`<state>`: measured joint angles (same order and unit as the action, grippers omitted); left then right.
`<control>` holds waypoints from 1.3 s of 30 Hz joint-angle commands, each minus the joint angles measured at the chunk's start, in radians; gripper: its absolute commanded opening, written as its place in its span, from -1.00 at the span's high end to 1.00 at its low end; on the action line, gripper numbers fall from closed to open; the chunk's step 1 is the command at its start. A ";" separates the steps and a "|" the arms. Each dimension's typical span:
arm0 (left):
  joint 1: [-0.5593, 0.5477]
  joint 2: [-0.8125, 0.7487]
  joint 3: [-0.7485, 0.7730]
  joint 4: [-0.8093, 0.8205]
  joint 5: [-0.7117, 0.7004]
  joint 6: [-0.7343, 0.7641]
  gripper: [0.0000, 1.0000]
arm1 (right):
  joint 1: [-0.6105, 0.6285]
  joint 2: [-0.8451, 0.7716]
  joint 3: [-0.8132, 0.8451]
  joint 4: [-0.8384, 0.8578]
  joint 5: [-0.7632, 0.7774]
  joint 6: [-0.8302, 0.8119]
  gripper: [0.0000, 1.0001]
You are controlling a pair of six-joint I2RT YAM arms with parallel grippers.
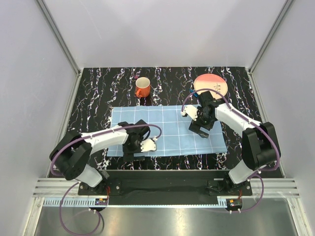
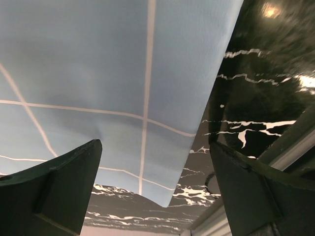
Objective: Set the dinner table for one person
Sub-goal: Flatten out the napkin at the center of the board.
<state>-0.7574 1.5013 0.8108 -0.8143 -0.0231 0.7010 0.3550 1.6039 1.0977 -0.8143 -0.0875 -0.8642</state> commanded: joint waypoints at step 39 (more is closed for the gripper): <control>0.119 -0.105 0.045 -0.137 0.107 0.089 1.00 | 0.002 0.002 0.047 -0.005 0.020 0.007 -0.87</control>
<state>-0.6518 1.3685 0.8333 -0.9600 0.0547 0.7639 0.3550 1.6039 1.1069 -0.8169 -0.0868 -0.8593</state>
